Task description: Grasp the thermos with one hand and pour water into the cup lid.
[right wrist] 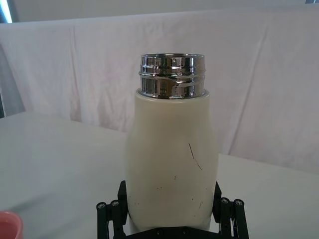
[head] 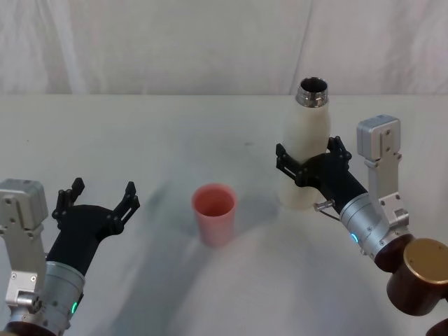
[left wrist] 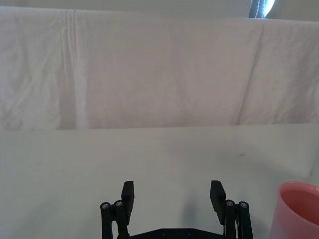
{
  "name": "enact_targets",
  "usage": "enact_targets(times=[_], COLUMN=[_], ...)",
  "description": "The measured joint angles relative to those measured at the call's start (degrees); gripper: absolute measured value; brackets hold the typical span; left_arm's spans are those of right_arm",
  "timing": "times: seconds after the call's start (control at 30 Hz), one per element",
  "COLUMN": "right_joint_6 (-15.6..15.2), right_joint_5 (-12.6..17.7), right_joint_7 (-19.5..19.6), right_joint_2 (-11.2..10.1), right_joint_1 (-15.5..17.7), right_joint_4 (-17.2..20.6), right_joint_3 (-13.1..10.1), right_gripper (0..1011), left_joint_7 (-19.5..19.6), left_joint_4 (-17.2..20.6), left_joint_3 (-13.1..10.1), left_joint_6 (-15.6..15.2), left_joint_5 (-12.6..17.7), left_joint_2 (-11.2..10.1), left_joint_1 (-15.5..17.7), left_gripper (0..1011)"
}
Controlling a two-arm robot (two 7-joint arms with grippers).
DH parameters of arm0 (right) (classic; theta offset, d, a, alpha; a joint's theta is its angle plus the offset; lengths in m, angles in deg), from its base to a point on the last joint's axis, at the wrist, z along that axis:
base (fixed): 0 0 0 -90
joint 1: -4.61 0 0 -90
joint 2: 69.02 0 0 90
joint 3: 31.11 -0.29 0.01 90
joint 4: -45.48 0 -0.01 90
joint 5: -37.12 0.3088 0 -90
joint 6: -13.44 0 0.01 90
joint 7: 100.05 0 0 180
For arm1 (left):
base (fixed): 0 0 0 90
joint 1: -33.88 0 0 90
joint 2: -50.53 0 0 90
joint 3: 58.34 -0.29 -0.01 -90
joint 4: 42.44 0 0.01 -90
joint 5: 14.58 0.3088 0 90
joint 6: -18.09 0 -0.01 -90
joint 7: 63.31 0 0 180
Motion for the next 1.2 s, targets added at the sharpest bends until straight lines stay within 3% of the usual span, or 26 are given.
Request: enact_targets(times=[0.17, 0.27, 1.2], right_joint_6=[0.1, 0.3, -0.4], right_joint_5=[0.1, 0.1, -0.6], right_joint_7=[0.0, 0.0, 0.4], right_joint_2=[0.0, 0.1, -0.9], right_joint_1=[0.0, -0.1, 1.7], right_joint_4=[0.0, -0.1, 2.0], right_joint_3=[0.0, 0.0, 0.0], right_gripper=[952, 1002, 1001], left_joint_7=[0.0, 0.0, 0.0], left_joint_4=[0.0, 0.0, 0.0], left_joint_3=[0.0, 0.0, 0.0], left_joint_6=[0.0, 0.0, 0.0], left_joint_5=[0.0, 0.0, 0.0], left_joint_2=[0.0, 0.0, 0.0], left_joint_1=[0.0, 0.0, 0.0], left_gripper=[1001, 1001, 1001])
